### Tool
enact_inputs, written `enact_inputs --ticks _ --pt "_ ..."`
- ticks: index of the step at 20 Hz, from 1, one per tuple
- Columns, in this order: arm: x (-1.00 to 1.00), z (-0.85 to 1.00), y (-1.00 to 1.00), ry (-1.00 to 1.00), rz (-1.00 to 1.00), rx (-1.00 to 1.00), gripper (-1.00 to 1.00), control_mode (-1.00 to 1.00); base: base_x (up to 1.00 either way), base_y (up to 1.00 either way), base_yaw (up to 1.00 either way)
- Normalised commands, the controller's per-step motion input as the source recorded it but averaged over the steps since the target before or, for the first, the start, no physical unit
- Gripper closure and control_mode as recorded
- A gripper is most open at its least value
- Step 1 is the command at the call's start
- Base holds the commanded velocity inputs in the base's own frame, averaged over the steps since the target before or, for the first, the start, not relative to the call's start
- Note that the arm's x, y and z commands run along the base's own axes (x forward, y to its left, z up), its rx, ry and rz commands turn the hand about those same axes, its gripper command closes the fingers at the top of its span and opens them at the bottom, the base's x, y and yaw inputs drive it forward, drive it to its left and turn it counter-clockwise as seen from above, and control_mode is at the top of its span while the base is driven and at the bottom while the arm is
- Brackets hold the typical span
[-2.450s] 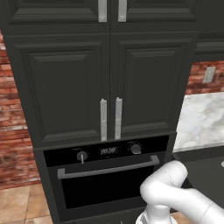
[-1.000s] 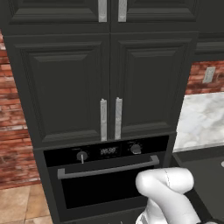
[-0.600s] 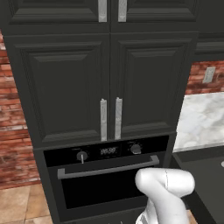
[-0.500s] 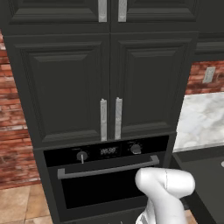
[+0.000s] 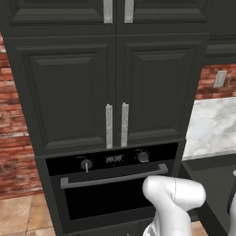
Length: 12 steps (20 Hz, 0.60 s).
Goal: Take the pizza cutter from the drawer on the right and place it on the dining counter for cutting.
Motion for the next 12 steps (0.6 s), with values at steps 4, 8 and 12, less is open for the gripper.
enact_inputs --ticks 4,8,12 --pt "0.68 0.01 -0.26 0.21 0.01 0.03 -1.00 -1.00 0.00 0.00 0.00" --pt "0.60 0.00 -0.39 0.11 0.21 0.05 -1.00 -1.00 0.00 0.00 0.00" --pt "0.43 0.00 -0.42 0.10 0.37 0.07 -1.00 -1.00 0.00 0.00 0.00"
